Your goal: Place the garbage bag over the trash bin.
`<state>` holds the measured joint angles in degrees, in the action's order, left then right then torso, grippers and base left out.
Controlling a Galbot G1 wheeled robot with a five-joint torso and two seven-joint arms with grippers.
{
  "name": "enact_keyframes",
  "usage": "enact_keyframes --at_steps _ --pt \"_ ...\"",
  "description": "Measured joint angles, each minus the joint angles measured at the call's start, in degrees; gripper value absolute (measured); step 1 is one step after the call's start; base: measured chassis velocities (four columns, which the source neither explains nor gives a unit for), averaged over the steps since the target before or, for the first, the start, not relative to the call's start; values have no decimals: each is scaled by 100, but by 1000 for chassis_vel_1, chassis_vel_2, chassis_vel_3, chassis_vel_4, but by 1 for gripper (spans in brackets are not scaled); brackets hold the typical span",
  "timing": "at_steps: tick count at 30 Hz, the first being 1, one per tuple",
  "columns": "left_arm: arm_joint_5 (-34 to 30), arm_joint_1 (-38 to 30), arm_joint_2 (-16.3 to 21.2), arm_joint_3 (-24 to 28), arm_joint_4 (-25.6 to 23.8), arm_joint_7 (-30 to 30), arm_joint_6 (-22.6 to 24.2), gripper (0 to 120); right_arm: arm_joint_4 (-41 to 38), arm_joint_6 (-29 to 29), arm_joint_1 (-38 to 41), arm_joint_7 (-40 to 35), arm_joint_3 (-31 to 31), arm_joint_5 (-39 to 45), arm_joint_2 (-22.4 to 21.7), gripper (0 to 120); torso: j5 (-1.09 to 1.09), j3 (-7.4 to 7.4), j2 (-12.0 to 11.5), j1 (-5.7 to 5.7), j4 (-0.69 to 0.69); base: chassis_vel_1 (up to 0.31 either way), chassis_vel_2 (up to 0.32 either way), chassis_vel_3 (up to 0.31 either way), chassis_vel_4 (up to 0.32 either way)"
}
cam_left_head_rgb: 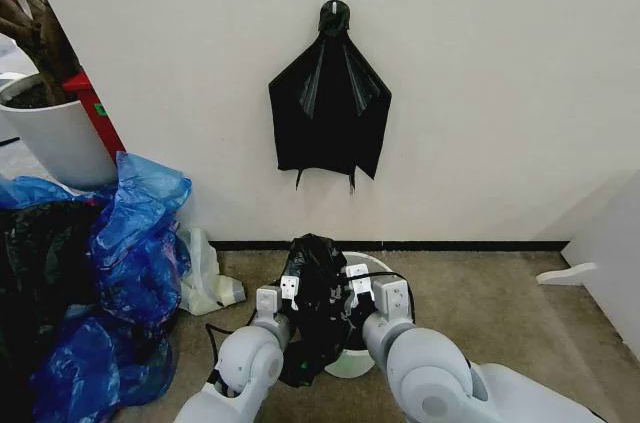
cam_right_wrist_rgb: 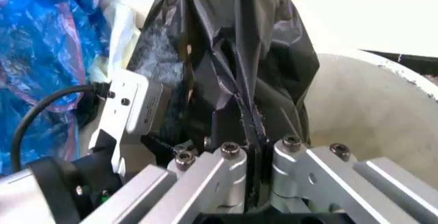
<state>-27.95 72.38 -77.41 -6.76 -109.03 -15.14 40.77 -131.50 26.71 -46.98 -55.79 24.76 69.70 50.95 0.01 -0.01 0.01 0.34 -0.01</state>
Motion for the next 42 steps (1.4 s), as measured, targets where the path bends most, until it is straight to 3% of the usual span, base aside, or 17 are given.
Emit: enact_keyframes --at_steps 4,8,16,20,30,42 --pt "-89 10 17 29 -7 -69 8 17 -65 19 -73 164 -150 48 -110 0 0 0 0 0 0 0 0 0 0" --pt "-187 6 37 69 36 -196 -56 4 -267 108 -563 489 -677 12 -456 0 -1 0 0 0 -1 0 0 0 0" --pt "-175 23 36 126 75 -292 -152 3 -445 221 -1614 1058 -1859 -311 -945 0 0 0 0 0 -2 0 0 0 0" --pt "-163 54 53 118 74 -329 -223 3 -473 191 -1845 1085 -2066 -449 -1108 0 -1 0 -1 0 -2 0 0 0 0" --pt "-45 183 38 -122 24 -518 -536 3 -522 76 -1995 270 -2246 -227 -1210 0 -3 1 -1 0 -2 0 0 0 0" --pt "-150 268 122 -218 -310 -338 -742 3 -885 16 -1926 244 -2257 -221 -1182 0 0 2 -3 1 0 0 0 0 0"
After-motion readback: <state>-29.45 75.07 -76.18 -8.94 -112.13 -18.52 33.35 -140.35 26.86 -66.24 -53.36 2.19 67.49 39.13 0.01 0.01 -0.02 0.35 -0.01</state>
